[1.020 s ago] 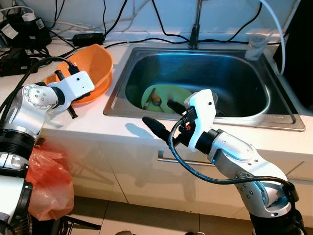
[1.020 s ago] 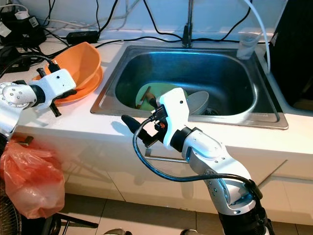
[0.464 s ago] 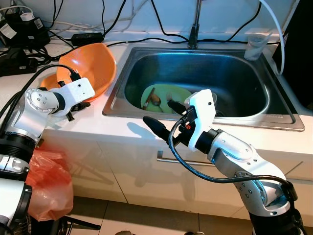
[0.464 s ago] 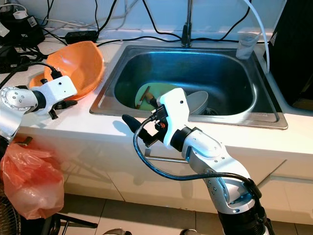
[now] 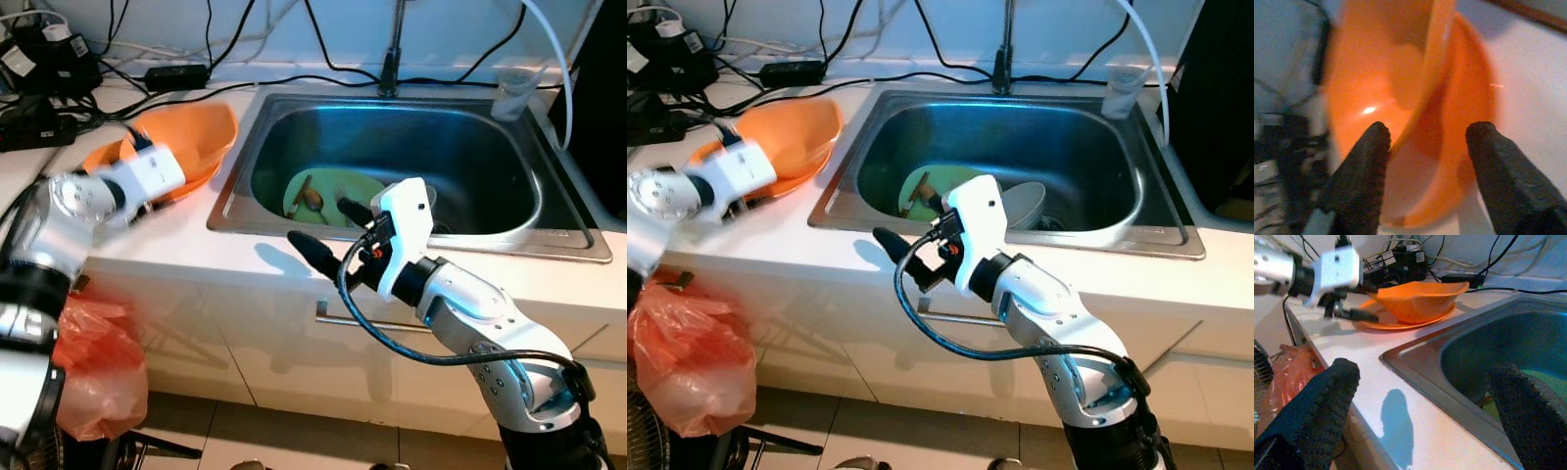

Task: Kitchen organization

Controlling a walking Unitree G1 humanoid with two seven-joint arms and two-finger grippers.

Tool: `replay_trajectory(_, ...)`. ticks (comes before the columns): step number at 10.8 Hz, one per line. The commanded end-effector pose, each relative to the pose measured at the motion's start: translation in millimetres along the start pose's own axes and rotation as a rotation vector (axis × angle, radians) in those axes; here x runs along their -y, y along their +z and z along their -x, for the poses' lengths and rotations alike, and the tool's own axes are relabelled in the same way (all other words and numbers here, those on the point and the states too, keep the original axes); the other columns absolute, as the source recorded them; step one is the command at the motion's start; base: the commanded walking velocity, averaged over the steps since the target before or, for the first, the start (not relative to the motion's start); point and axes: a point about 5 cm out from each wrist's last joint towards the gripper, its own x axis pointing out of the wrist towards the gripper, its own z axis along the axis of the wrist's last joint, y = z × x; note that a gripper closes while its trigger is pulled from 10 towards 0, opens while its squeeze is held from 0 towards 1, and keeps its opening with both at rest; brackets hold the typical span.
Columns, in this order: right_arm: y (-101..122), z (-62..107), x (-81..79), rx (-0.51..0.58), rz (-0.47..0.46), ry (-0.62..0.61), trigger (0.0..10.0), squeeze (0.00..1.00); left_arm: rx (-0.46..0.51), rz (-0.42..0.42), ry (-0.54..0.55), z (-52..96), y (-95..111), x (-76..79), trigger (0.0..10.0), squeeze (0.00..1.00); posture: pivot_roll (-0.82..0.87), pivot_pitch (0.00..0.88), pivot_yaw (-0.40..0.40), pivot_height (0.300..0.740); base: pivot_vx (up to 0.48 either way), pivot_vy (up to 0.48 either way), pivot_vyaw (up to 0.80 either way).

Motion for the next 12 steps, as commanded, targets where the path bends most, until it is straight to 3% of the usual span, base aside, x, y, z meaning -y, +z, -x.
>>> replay_trajectory(1,4,-1.3,0.3,0.019,0.010,-0.002,10.0,0.00,0.000,0.004,0.067,2.2,-2,-9.7,10.0,1.00,0.05,0.036,0.072,0.740,0.000,0.000,0.00)
replay_trajectory(3,4,-1.3,0.8,0.019,0.011,-0.007,10.0,0.00,0.024,0.032,0.159,1.1,-1,-14.1,10.0,1.00,0.05,0.038,0.072,0.740,0.000,0.000,0.00)
replay_trajectory(4,3,-1.3,1.6,0.018,0.011,-0.012,10.0,0.00,0.033,-0.023,0.150,-2.2,0,-8.6,10.0,1.00,0.05,0.040,0.073,0.740,0.000,0.000,0.00)
replay_trajectory(9,4,0.9,-3.4,0.024,-0.005,0.007,10.0,0.00,0.152,-0.001,0.039,-12.1,15,2.2,10.0,1.00,0.03,0.054,0.086,0.740,0.000,0.000,0.00)
replay_trajectory(12,6,5.0,-11.0,0.037,-0.023,0.053,10.0,0.00,0.162,-0.041,0.013,-18.3,22,8.6,10.0,1.00,0.02,0.059,0.093,0.740,0.000,0.000,0.00)
